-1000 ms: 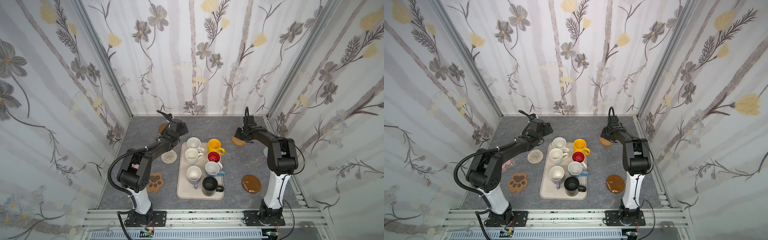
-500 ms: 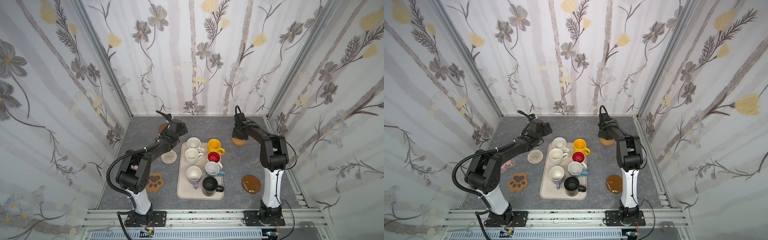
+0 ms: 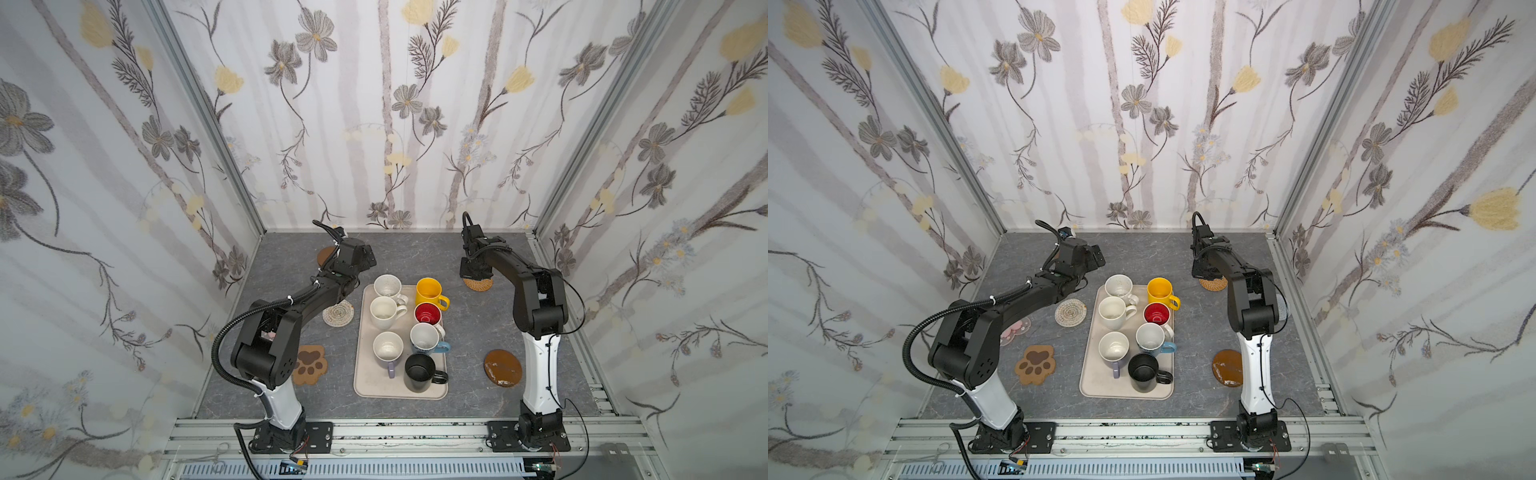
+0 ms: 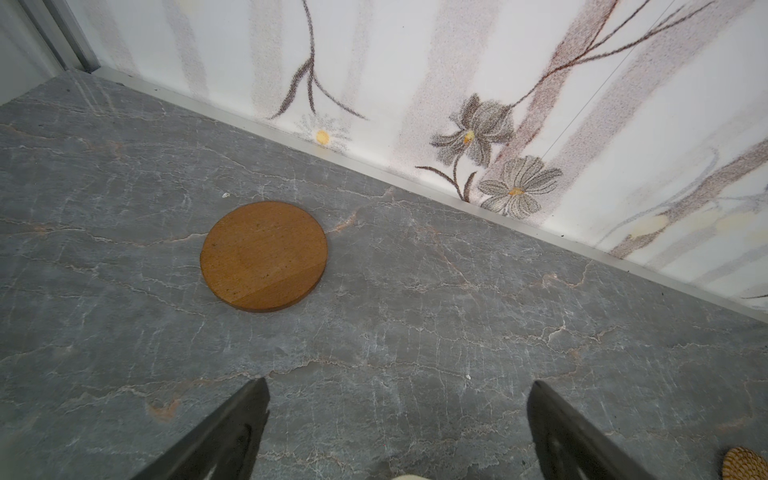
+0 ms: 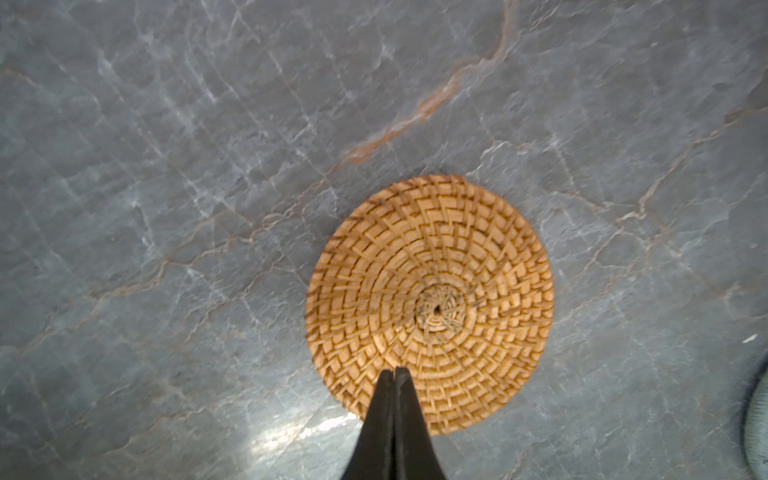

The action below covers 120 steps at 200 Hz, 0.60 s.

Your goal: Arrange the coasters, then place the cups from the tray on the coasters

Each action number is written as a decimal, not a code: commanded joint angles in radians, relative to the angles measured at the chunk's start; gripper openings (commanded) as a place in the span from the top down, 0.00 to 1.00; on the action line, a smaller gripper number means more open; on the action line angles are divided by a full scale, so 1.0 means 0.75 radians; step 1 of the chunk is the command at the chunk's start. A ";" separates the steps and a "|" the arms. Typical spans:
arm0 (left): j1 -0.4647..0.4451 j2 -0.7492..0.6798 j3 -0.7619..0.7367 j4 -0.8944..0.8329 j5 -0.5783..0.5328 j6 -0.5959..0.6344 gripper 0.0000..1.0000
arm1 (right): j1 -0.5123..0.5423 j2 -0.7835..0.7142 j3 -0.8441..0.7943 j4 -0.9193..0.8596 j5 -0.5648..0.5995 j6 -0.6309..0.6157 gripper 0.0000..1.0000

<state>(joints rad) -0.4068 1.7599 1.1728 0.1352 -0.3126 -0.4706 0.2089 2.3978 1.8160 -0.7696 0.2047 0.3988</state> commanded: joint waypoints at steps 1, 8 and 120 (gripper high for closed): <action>-0.002 0.007 0.005 0.014 -0.015 0.007 0.00 | -0.011 0.024 0.024 -0.057 -0.095 -0.013 1.00; -0.002 0.006 0.005 0.014 -0.013 0.006 0.00 | -0.014 0.028 0.022 -0.058 -0.115 -0.003 1.00; -0.008 0.016 0.005 0.014 0.004 0.011 0.00 | -0.015 0.067 0.076 -0.041 -0.256 0.096 1.00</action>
<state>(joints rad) -0.4114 1.7683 1.1728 0.1352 -0.3019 -0.4671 0.1970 2.4371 1.8526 -0.8120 0.0475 0.4480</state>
